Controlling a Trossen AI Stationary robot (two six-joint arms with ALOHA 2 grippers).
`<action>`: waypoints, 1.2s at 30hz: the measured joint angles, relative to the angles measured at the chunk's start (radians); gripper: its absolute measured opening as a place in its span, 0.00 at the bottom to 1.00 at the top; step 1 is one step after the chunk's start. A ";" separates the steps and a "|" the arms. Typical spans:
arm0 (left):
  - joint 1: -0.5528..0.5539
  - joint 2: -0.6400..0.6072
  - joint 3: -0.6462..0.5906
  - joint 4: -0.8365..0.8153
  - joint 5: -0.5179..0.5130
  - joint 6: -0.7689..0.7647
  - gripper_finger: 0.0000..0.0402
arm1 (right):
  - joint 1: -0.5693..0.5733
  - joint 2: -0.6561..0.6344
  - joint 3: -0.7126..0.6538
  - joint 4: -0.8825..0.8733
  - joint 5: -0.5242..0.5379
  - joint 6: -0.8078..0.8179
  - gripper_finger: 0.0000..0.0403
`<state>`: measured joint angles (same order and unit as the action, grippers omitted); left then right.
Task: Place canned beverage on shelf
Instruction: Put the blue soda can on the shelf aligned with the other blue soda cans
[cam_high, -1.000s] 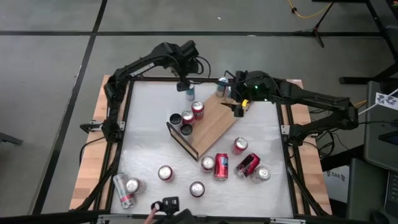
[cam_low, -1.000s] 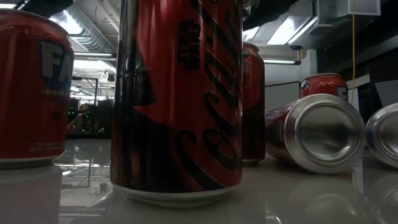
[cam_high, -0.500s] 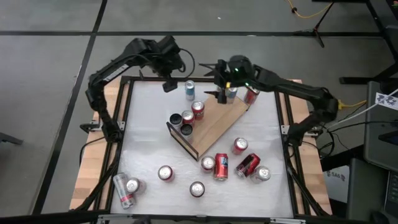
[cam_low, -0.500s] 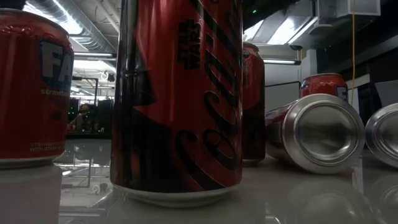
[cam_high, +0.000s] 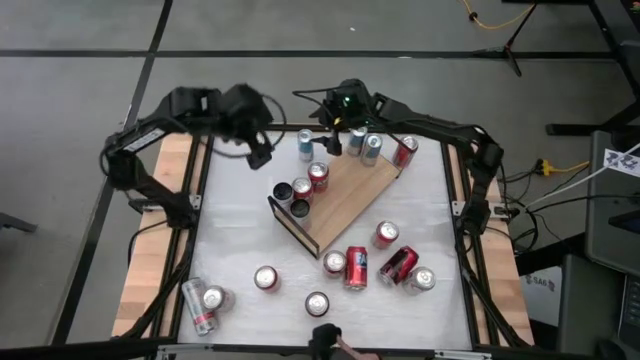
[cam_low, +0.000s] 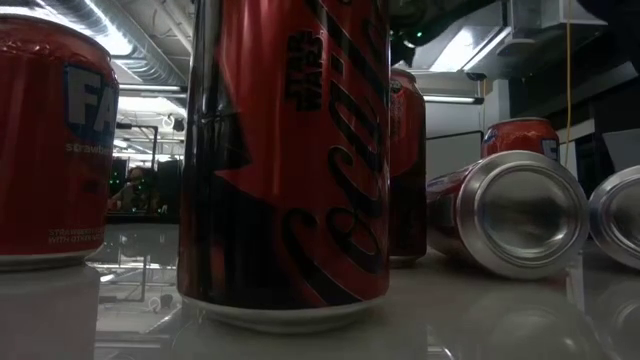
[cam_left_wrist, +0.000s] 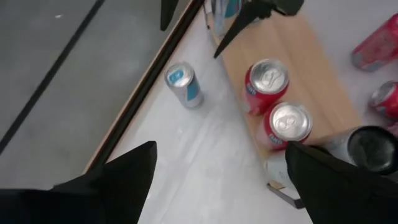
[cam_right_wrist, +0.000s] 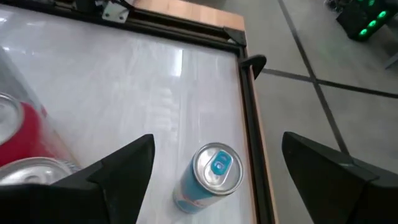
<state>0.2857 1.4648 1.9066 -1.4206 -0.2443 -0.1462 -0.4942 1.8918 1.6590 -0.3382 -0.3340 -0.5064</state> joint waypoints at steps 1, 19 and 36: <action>-0.023 -0.019 -0.042 0.016 -0.028 -0.024 0.86 | 0.000 0.010 0.002 -0.002 0.000 0.000 0.85; -0.201 -0.223 -0.712 0.561 -0.102 -0.251 0.86 | -0.003 0.149 0.006 0.068 -0.013 0.000 0.85; -0.204 -0.222 -0.805 0.707 -0.079 -0.296 0.86 | -0.031 0.157 0.005 0.110 -0.043 0.010 0.85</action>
<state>0.0818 1.2427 1.1019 -0.7132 -0.3233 -0.4427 -0.5247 2.0491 1.6642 -0.2283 -0.3769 -0.4962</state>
